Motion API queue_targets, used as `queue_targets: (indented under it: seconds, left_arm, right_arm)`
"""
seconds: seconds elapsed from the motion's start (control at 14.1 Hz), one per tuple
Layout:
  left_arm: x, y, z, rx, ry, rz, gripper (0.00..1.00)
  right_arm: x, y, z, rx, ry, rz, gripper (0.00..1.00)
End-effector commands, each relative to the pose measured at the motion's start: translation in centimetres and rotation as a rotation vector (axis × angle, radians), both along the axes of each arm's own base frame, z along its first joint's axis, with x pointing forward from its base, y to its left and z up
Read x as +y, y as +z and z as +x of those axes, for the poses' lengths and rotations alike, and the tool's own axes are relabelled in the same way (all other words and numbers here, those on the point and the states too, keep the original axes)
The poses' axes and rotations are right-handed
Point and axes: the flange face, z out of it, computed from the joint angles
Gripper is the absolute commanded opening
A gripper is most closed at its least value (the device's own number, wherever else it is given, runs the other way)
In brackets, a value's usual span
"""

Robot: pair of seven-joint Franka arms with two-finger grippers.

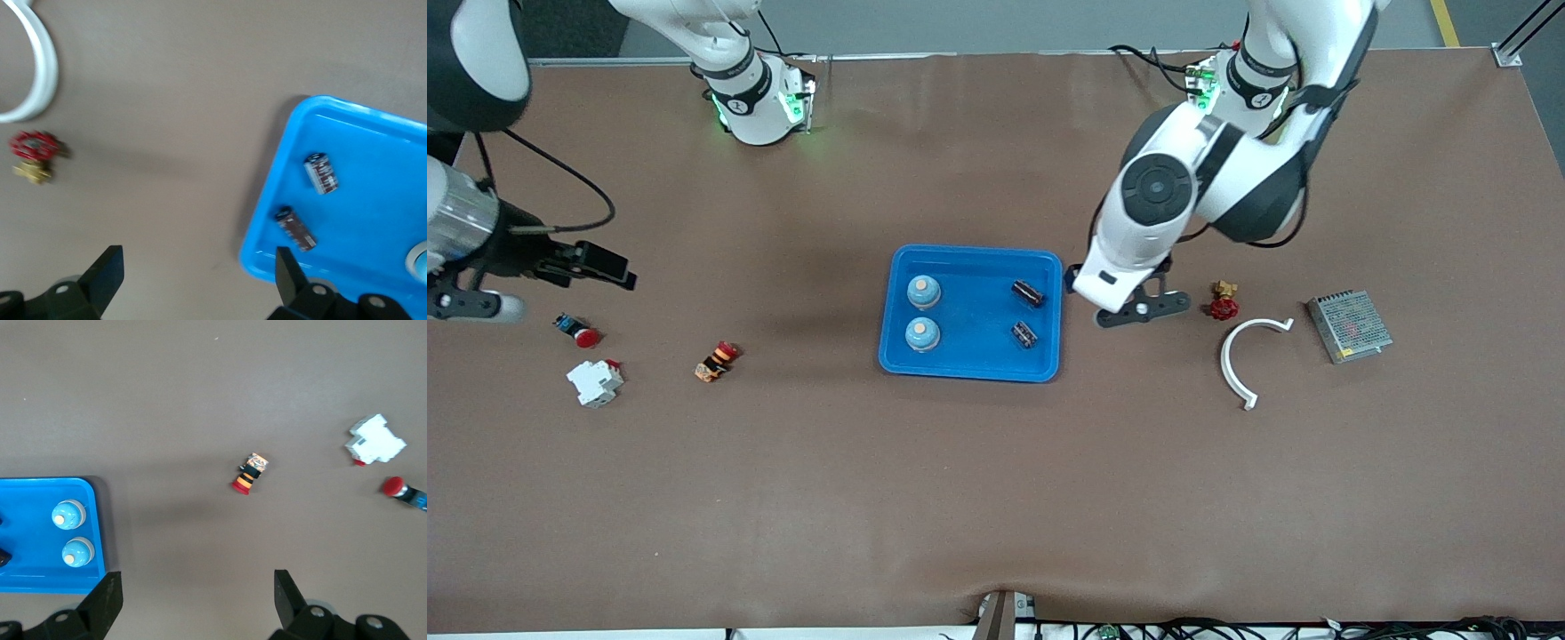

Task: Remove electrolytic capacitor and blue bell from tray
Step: 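Lower the left gripper to a brown capacitor while the right gripper reaches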

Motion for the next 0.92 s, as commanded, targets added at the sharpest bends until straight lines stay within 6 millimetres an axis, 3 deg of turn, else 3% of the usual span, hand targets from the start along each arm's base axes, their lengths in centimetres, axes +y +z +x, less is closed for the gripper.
queue_targets:
  seconds: [0.0,0.36,0.5,0.85]
  left_arm:
    - [-2.5,-3.1,-0.5,-0.007,0.091,-0.008,0.97]
    - [-6.8,-9.4,-2.7,-0.008,0.288,-0.001,0.81]
    - [-7.4,-11.7,-3.0,-0.004,0.354,0.005,0.75]
    - [-9.7,-15.3,-5.6,0.014,0.427,0.032,0.69]
  right_arm:
    - [2.8,-2.9,-0.7,-0.012,-0.031,0.012,1.0]
    - [11.1,-7.8,-0.4,0.0,-0.186,-0.015,1.0]
    - [14.1,-10.1,-0.2,-0.014,-0.185,-0.014,1.0]
    - [19.9,-15.5,-0.4,-0.021,-0.253,-0.023,1.0]
